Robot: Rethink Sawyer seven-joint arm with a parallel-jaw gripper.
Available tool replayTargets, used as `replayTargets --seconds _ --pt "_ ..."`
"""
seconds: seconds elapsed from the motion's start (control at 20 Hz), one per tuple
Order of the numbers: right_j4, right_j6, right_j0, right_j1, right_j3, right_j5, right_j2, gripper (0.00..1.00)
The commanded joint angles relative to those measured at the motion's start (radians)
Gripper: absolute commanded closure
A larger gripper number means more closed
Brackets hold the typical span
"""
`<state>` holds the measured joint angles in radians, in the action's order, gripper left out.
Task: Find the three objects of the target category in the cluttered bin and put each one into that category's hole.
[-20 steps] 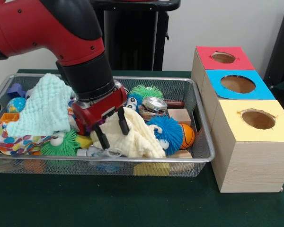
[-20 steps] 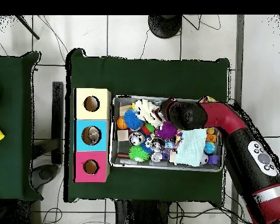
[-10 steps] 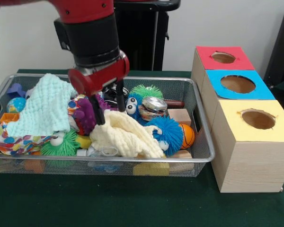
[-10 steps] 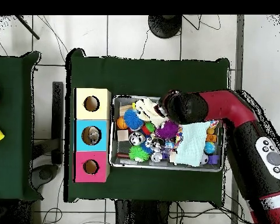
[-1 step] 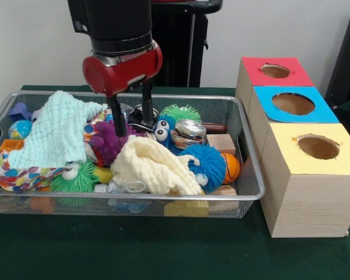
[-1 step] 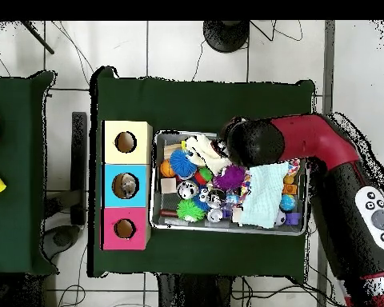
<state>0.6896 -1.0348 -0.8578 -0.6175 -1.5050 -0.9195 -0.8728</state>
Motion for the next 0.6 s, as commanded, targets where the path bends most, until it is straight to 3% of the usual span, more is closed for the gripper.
replayTargets --seconds 0.05,0.2,0.6 --pt "0.071 0.427 0.005 0.107 0.037 -0.037 -0.042 0.0" --pt "0.096 0.537 -0.003 0.135 0.054 -0.036 -0.073 0.0" --pt "0.127 0.832 0.009 0.166 0.089 -0.174 -0.08 0.0"
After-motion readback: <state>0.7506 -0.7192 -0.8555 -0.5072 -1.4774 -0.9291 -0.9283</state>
